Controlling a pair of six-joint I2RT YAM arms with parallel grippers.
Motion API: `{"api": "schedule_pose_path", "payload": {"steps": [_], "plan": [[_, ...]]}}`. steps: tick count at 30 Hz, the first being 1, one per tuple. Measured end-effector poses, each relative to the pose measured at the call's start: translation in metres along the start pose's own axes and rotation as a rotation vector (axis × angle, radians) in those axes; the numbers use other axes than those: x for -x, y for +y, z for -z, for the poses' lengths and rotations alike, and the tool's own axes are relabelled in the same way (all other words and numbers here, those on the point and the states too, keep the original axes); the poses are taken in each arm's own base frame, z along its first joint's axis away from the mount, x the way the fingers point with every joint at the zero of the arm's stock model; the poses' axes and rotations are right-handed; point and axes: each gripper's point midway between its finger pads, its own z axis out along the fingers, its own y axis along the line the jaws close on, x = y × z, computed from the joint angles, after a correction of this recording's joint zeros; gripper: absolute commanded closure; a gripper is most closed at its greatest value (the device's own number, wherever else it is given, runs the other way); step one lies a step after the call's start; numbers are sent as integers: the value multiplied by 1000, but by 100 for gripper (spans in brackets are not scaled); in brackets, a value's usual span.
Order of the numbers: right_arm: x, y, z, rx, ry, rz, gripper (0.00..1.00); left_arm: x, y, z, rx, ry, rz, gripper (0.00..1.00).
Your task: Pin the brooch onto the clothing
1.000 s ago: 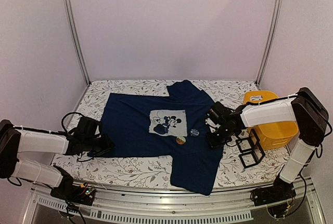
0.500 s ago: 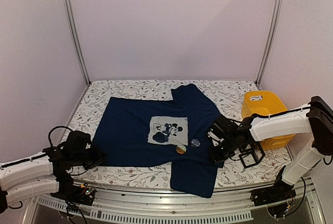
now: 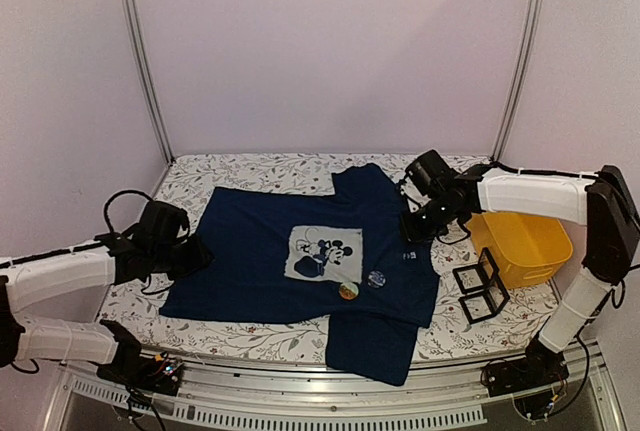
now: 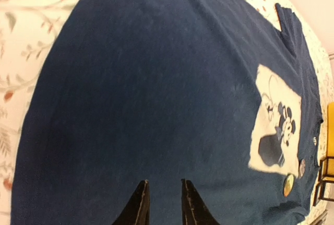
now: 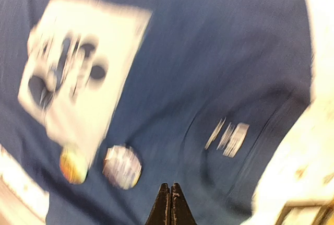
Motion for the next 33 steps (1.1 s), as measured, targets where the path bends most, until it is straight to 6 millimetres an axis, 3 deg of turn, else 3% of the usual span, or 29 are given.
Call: {"api": "schedule_pose_path", "payload": {"steps": [3, 6, 10, 13, 19, 23, 27, 33], "plan": [[57, -27, -14, -70, -83, 0, 100, 41, -17, -24, 7, -30, -37, 79], [95, -55, -43, -131, -110, 1, 100, 75, -27, -53, 16, -47, -76, 79], [121, -85, -92, -190, -90, 15, 100, 123, -41, -102, 12, -56, -118, 80], [129, -101, -116, -210, -71, 15, 100, 148, -40, -136, 17, -51, -132, 80], [172, -118, -134, -211, -102, 18, 99, 155, -22, -198, 31, 20, -130, 79], [205, -124, -147, -204, -117, 39, 99, 179, -31, -218, -2, 6, -132, 79], [222, -128, -154, -191, -143, 48, 99, 191, -31, -226, -20, 2, -125, 79], [227, -131, -155, -168, -155, 50, 99, 198, -24, -226, -13, 3, -115, 79]]}}
